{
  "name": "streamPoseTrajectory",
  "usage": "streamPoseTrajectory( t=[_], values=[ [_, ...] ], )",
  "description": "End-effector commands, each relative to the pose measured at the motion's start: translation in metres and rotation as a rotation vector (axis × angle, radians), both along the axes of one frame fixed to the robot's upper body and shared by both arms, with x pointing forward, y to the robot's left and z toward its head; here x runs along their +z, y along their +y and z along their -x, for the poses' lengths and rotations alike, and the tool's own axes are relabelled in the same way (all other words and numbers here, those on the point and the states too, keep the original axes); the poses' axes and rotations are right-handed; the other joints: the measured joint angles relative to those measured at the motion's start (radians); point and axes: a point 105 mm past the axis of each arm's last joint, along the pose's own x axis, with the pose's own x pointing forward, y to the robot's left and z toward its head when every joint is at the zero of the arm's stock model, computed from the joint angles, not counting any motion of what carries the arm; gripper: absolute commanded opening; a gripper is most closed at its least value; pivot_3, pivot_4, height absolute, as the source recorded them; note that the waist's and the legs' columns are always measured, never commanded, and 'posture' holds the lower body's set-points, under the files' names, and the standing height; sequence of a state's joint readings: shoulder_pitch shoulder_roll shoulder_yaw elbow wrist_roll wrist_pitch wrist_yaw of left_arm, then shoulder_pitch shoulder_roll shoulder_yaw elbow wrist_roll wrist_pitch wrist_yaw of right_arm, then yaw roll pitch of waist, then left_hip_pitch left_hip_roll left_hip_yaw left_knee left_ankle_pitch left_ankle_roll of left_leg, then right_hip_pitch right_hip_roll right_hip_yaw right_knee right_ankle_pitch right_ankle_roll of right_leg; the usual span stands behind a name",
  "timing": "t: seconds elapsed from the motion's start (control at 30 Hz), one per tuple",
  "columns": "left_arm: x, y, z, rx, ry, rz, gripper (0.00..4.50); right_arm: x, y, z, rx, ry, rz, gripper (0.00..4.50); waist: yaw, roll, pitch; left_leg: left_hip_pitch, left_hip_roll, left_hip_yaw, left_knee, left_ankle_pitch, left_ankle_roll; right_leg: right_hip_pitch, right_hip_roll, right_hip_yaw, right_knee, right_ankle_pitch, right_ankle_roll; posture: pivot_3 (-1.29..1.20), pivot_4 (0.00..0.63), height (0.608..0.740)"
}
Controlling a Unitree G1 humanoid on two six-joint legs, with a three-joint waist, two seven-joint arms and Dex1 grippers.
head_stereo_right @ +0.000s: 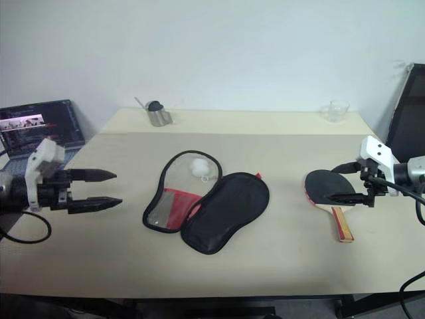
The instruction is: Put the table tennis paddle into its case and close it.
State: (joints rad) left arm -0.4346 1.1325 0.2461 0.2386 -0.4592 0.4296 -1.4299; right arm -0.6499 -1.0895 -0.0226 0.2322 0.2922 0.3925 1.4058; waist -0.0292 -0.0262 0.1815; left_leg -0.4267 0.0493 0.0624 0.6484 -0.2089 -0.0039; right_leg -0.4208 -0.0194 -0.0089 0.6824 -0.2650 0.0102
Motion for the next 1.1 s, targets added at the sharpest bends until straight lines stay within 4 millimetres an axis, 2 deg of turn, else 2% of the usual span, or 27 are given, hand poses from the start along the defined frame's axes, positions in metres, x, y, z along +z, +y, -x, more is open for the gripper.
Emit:
streamPoseTrajectory(
  t=[0.03,0.2,0.3,0.43,0.53,0.67,0.77,0.93,1.1],
  values=[
    [0.020,0.002,0.005,0.007,-0.071,-0.011,4.50,0.017,-0.001,-0.001,0.006,-0.068,-0.002,4.47,0.000,0.000,0.000,0.000,0.000,0.000,0.000,0.000,0.000,0.000,0.000,0.000,0.000,0.000,0.000,0.00,0.150,0.740],
    [0.018,-0.001,0.000,0.058,-0.094,0.006,4.50,0.015,0.001,-0.002,0.010,-0.075,-0.021,4.47,0.000,0.000,0.000,0.000,0.000,0.000,0.000,0.000,0.000,0.000,-0.001,0.000,0.000,0.000,0.000,0.00,0.150,0.740],
    [-0.007,0.007,-0.028,0.206,-0.101,0.018,4.50,0.011,0.006,-0.005,0.014,-0.073,-0.019,4.47,0.002,0.002,-0.001,0.000,0.000,0.000,0.000,0.000,0.000,0.001,-0.001,0.000,0.000,0.000,0.000,0.00,0.150,0.740],
    [-0.038,0.021,-0.064,0.426,-0.068,-0.039,4.50,0.019,0.007,-0.001,0.006,-0.093,-0.023,4.47,0.004,0.001,-0.001,0.001,-0.001,0.000,0.000,0.001,0.001,0.001,0.001,0.001,0.003,0.000,0.000,0.00,0.150,0.740],
    [-0.037,-0.002,-0.082,0.409,-0.052,0.054,4.50,0.017,0.000,0.001,-0.032,-0.096,-0.014,4.47,0.006,0.000,-0.001,0.000,-0.001,0.000,0.001,0.001,0.001,0.001,0.001,0.000,0.002,0.000,0.001,0.00,0.150,0.740],
    [-0.055,-0.025,-0.098,0.381,0.044,0.097,4.50,0.018,0.005,0.008,-0.034,-0.089,-0.026,4.47,0.022,-0.001,-0.001,-0.001,-0.002,0.000,0.001,0.001,0.001,0.001,0.001,0.000,0.000,0.004,-0.002,0.00,0.150,0.740],
    [-0.064,-0.042,-0.103,0.351,0.101,0.124,4.50,0.017,-0.003,0.008,-0.072,-0.091,-0.012,4.47,0.020,-0.001,-0.001,-0.001,-0.002,0.001,0.001,0.001,0.001,0.001,0.001,0.000,0.000,0.004,-0.002,0.00,0.150,0.740],
    [-0.087,-0.041,-0.108,0.409,0.170,0.085,4.50,0.018,-0.008,0.017,-0.103,-0.091,-0.005,4.47,0.019,-0.001,-0.001,-0.001,-0.002,0.000,0.001,0.001,0.001,0.001,0.002,0.000,0.000,0.003,-0.002,0.00,0.150,0.740],
    [-0.093,-0.043,-0.115,0.449,0.181,0.092,4.50,0.014,-0.015,0.024,-0.142,-0.085,0.008,4.47,0.024,-0.001,-0.001,-0.001,-0.002,-0.001,0.002,0.001,0.001,0.001,0.001,0.000,0.000,0.003,-0.001,0.00,0.150,0.740]
  ],
)
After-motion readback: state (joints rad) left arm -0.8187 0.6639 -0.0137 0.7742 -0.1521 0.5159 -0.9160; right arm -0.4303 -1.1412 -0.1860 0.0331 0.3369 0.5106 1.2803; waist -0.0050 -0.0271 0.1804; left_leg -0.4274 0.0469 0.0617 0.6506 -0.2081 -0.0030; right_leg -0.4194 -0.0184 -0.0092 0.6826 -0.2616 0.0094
